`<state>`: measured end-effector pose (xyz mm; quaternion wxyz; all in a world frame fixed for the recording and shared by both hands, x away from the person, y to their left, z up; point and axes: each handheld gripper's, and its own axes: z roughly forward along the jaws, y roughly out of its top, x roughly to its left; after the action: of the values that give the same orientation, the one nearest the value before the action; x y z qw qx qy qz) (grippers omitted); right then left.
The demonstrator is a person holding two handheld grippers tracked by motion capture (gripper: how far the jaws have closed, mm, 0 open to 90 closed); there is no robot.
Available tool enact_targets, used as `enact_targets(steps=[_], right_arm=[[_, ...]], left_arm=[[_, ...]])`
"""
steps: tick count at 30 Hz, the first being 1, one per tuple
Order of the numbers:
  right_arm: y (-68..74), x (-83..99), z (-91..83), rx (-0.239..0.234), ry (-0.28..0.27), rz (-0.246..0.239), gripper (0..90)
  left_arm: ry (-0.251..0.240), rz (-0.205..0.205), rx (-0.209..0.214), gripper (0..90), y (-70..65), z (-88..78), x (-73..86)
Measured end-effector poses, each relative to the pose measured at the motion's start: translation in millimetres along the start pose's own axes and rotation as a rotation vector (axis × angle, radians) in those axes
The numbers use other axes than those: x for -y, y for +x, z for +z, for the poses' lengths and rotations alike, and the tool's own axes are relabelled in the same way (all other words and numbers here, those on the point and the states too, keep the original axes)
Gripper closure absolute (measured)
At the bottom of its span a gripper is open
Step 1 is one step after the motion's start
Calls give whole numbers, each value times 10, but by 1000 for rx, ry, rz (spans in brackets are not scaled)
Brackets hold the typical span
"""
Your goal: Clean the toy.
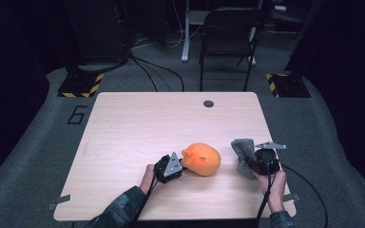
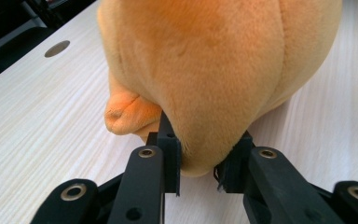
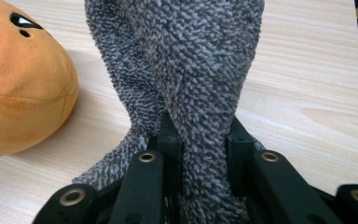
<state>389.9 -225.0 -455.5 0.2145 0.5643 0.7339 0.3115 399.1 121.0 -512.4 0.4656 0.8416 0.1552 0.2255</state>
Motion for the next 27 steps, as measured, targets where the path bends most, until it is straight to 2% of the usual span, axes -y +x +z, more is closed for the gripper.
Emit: enact_targets(steps=[3,8,11,14,17,18,21,23,25,27], right_arm=[[-26,-3,-8,2,-8,3,734],[-42,-10,-27,1,-15,6,735],[-51,-16,-37,5,-21,5,735],[-55,-24,-51,4,-27,12,735],[-37,-43,-69,-4,-33,9,735],[-19,-55,-79,-7,-39,11,735],[46,-121,-156,-25,-66,0,735],[126,-193,-237,-55,-94,-6,737],[258,-283,-324,-94,-123,-14,738],[448,-384,-378,-141,-144,-41,737]], left_arm=[[-20,-60,24,752,28,-44,-46],[-35,-208,85,750,102,-141,-149],[-16,-293,128,749,143,-196,-215],[4,-356,124,748,148,-237,-268],[18,-434,143,747,146,-241,-287],[26,-453,150,747,142,-237,-287],[64,-467,152,744,122,-200,-277],[84,-497,163,740,117,-158,-248],[99,-513,172,739,121,-124,-221],[104,-539,181,736,121,-99,-201]])
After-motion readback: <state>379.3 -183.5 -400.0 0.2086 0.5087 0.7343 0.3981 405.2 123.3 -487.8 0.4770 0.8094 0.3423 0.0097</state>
